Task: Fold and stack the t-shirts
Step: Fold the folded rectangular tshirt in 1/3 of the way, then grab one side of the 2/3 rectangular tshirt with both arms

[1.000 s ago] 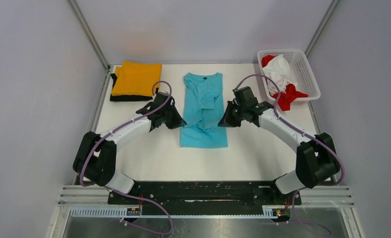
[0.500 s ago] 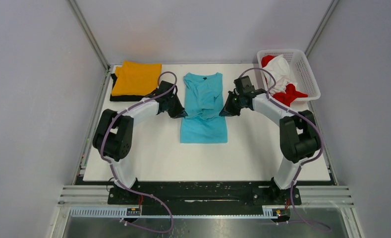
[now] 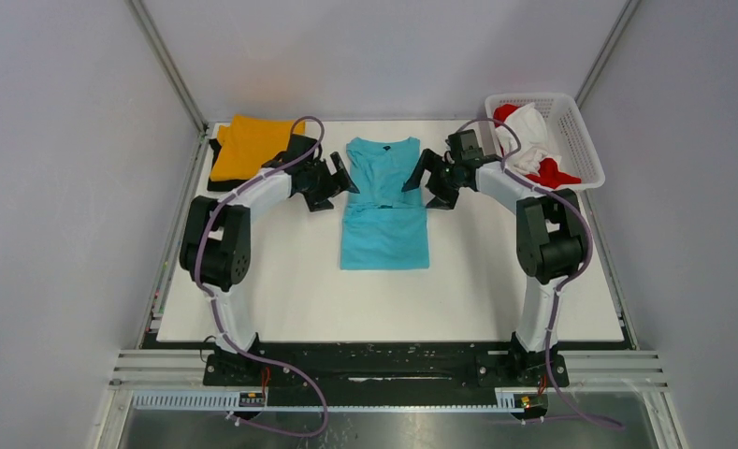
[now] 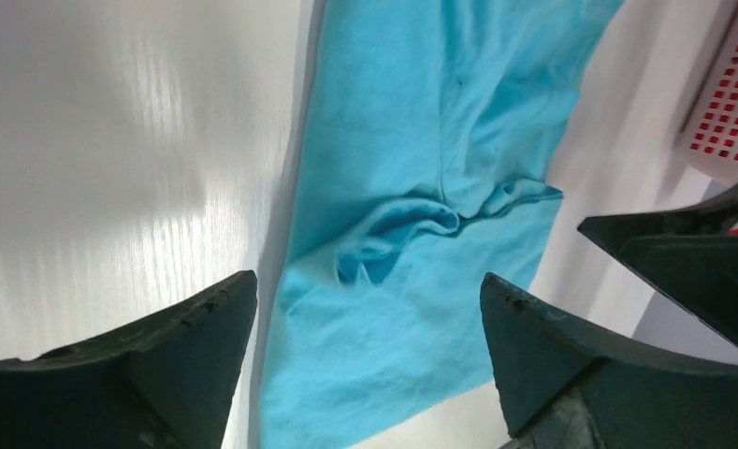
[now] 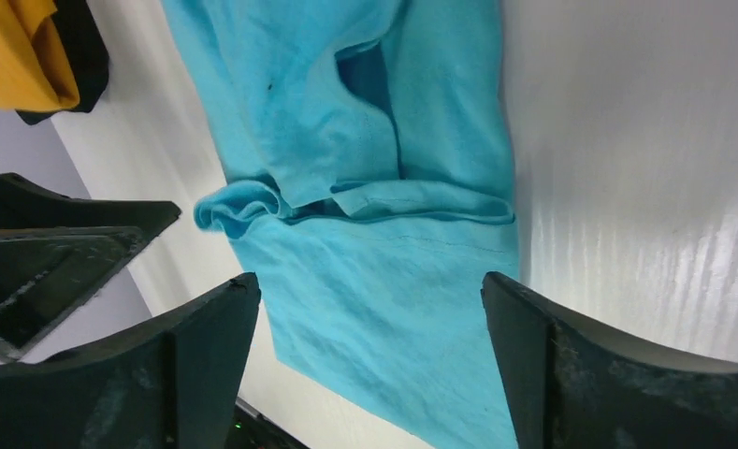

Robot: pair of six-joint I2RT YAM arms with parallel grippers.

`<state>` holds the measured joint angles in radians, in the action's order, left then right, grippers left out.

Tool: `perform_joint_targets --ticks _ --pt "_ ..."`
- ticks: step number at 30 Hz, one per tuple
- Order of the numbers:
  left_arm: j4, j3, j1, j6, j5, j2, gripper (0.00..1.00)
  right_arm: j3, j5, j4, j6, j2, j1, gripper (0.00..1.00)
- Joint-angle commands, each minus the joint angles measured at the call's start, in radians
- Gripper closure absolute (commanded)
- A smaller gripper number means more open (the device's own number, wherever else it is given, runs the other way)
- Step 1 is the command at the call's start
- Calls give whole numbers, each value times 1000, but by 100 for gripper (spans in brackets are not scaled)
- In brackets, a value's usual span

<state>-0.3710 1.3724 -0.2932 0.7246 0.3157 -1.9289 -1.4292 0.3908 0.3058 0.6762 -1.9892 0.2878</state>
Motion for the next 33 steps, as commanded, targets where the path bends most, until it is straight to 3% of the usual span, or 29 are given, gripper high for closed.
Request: perform_joint_targets --ticks 1,10,15,20,26,33 --pt "-1 -42 5 -58 16 150 9 44 31 -27 -38 103 -4 1" --pt "58 -456 -38 -4 22 488 7 532 69 -185 -13 412 -4 1" --pt "82 -615 -112 56 -47 583 9 645 113 -201 -15 440 2 1" --pt "156 -691 -128 105 -52 550 19 670 82 -201 -35 411 23 6" --pt "179 -675 -142 118 -55 453 35 657 71 -194 -37 357 45 14" --pt "223 -652 -145 130 -51 345 51 650 25 -193 -33 306 56 34"
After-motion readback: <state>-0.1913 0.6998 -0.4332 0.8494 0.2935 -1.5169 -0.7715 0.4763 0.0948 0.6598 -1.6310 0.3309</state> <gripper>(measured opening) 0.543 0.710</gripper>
